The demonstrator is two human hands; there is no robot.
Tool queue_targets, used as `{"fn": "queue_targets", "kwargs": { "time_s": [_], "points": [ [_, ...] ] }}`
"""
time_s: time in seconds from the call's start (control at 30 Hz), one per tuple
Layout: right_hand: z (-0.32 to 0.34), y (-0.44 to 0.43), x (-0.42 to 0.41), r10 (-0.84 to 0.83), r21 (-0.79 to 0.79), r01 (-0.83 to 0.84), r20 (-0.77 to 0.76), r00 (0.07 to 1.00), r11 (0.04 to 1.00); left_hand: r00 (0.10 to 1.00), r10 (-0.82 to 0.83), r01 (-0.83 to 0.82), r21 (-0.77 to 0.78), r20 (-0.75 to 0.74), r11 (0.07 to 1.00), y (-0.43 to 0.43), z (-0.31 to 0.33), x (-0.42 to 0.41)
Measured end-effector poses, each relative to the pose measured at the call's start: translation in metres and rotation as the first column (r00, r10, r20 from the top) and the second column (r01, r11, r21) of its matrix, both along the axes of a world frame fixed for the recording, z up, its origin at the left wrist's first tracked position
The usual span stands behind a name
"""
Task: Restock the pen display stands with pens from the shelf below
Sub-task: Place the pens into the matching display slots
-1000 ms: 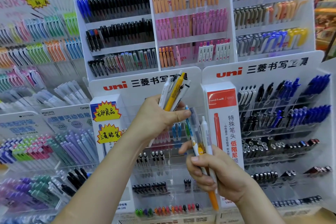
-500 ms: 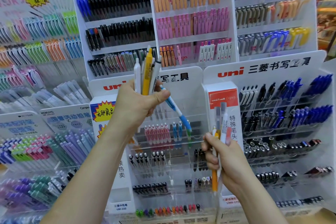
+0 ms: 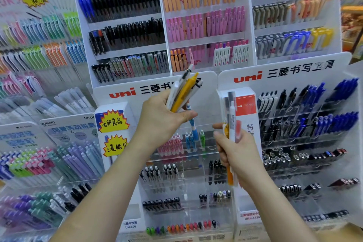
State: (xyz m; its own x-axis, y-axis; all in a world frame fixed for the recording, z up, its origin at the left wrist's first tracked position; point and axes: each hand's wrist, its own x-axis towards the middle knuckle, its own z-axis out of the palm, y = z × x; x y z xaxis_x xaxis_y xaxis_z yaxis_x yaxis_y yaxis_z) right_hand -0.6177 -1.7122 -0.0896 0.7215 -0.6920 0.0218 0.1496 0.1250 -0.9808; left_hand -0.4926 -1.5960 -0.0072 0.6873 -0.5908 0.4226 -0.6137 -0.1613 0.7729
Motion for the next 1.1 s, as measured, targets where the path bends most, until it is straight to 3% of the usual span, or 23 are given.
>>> {"fn": "queue_targets", "kwargs": {
  "time_s": [0.17,0.43,0.63,0.87,1.03,1.1],
  "points": [
    [0.002,0.0,0.021,-0.046,-0.126,0.039,-0.05,0.998,0.991,1.0,-0.022,0.021,0.121,0.001,0.992,-0.008,-0.016,-0.002],
    [-0.007,0.002,0.027,-0.071,-0.106,0.062,-0.08,0.994,0.992,0.999,-0.04,0.04,0.284,-0.007,0.958,-0.009,-0.04,0.002],
    [-0.003,0.001,0.02,-0.031,0.109,0.029,0.012,0.999,0.994,0.995,-0.058,0.018,0.408,0.086,0.913,-0.015,-0.033,0.006],
    [-0.003,0.0,0.006,0.118,0.313,-0.158,0.145,0.982,0.937,0.962,-0.059,-0.099,0.542,0.267,0.834,-0.024,-0.042,0.002],
    [-0.004,0.002,-0.001,0.195,0.406,-0.259,0.192,0.962,0.876,0.954,-0.056,-0.112,0.526,0.294,0.843,-0.024,-0.044,0.003],
    [-0.003,0.004,-0.004,0.237,0.414,-0.306,0.211,0.948,0.857,0.97,-0.019,-0.09,0.436,0.24,0.895,-0.019,-0.043,0.0]
  ]
}}
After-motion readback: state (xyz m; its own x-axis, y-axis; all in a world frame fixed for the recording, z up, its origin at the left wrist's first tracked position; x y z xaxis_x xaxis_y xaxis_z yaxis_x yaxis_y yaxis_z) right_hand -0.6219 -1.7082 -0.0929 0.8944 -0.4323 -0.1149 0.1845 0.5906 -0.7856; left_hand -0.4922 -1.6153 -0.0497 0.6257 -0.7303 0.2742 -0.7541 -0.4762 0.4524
